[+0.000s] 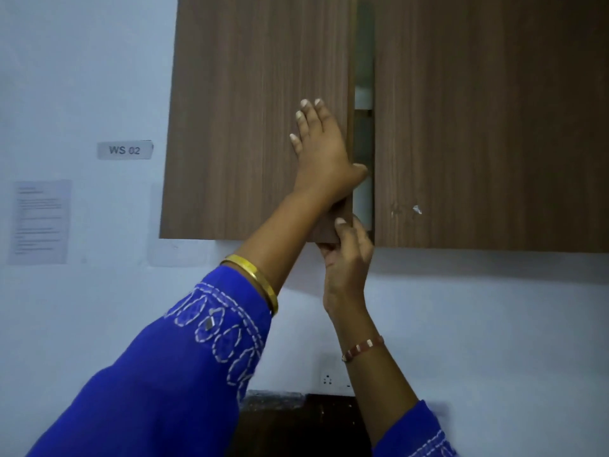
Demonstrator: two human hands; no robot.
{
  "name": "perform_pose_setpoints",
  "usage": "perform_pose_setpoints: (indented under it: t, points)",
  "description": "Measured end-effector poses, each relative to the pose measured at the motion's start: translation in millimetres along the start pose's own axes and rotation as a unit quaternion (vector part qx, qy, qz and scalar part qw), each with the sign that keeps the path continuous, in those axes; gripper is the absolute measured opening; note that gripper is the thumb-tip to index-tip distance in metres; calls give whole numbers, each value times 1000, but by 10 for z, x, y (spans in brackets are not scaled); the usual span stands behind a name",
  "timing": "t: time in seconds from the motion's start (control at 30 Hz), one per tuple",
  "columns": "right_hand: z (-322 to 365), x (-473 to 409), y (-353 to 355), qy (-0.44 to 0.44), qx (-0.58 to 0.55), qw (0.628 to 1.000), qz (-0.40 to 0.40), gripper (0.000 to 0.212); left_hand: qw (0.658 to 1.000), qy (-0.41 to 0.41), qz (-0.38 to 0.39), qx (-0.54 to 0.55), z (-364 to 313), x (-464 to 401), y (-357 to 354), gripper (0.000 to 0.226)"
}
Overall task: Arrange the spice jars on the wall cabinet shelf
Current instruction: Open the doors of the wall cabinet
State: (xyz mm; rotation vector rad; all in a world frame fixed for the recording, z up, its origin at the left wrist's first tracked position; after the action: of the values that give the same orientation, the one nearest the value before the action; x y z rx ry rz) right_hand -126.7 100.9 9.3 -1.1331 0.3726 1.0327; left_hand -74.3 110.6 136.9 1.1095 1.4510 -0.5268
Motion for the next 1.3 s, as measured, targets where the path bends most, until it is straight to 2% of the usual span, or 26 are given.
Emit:
perform_pose_setpoints:
  t: [0.2, 0.47, 0.57, 0.67, 0.77, 1.0, 1.3]
  points:
    - [164, 400, -366, 151, 93, 984, 23, 26, 998, -19, -42, 51, 65, 170, 512, 99]
    - [266, 935, -947, 265, 145, 953, 20, 48, 986, -6, -55, 160, 219, 402, 1273, 89]
    - [280, 1156, -1240, 305, 166, 937, 19, 50, 983, -6, -54, 177, 321, 493, 1615, 87]
    - [216, 1407, -1590, 318, 170, 932, 28, 52, 977, -13, -42, 210, 450, 595, 2023, 84]
    - [91, 1650, -1968, 331, 177, 926, 48, 54, 975, -24, -24, 218, 620, 688, 2437, 65]
    - [-260, 2116, -2879, 366, 232, 894, 115, 56, 972, 67, -70, 215, 1276, 877, 3361, 43]
    - [-605, 2384, -3546, 399, 312, 856, 106, 63, 961, 145, -97, 212, 1964, 964, 3965, 43]
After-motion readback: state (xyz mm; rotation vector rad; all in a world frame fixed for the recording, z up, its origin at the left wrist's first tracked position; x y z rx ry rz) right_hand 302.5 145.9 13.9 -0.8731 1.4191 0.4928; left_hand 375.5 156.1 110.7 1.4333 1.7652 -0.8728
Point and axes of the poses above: each hand's wrist, its own x-axis away from the middle knuckle, its own y-axis out of the back of the hand, z = x × y, the point moved 6 cm from there along -x, towards the middle knuckle, and after that the axes turned 3 degrees about -z, right-handed, at the moved point
